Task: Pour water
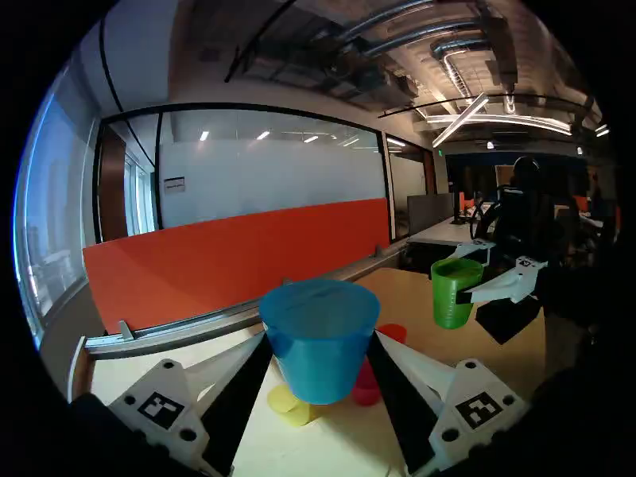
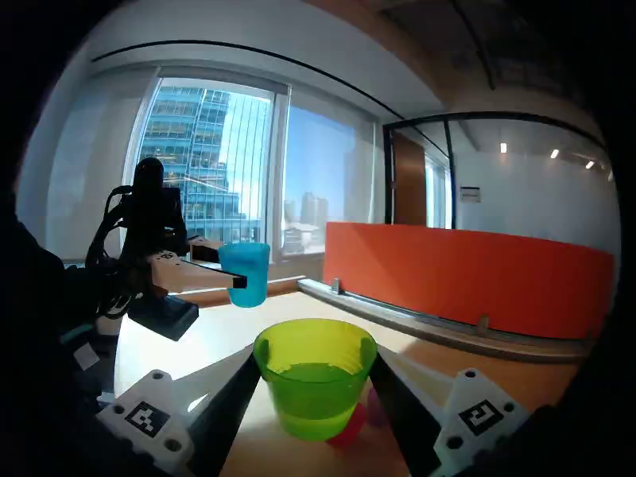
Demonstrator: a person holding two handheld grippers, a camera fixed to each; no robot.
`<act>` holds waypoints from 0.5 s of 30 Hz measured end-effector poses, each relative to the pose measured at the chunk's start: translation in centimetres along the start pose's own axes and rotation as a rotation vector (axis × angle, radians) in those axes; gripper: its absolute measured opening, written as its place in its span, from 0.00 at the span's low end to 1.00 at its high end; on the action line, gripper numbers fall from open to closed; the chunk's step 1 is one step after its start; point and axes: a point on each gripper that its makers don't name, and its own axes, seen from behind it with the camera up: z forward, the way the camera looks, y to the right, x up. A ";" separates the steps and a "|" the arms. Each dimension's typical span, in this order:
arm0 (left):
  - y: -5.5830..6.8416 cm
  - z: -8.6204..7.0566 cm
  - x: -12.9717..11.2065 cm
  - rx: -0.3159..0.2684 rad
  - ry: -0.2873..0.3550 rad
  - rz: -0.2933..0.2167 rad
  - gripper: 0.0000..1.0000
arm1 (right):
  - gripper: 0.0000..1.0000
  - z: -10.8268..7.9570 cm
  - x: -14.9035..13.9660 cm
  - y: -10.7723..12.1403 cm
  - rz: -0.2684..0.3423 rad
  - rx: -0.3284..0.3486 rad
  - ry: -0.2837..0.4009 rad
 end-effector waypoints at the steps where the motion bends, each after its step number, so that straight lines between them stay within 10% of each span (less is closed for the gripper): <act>1: 0.0 0.0 -0.3 0.002 -0.006 0.003 0.81 | 0.90 0.0 -0.2 0.0 0.000 0.002 -0.005; 15: 0.6 0.4 -5.3 -0.014 -0.107 0.031 0.81 | 0.90 -0.1 -3.9 -0.2 0.003 0.031 -0.089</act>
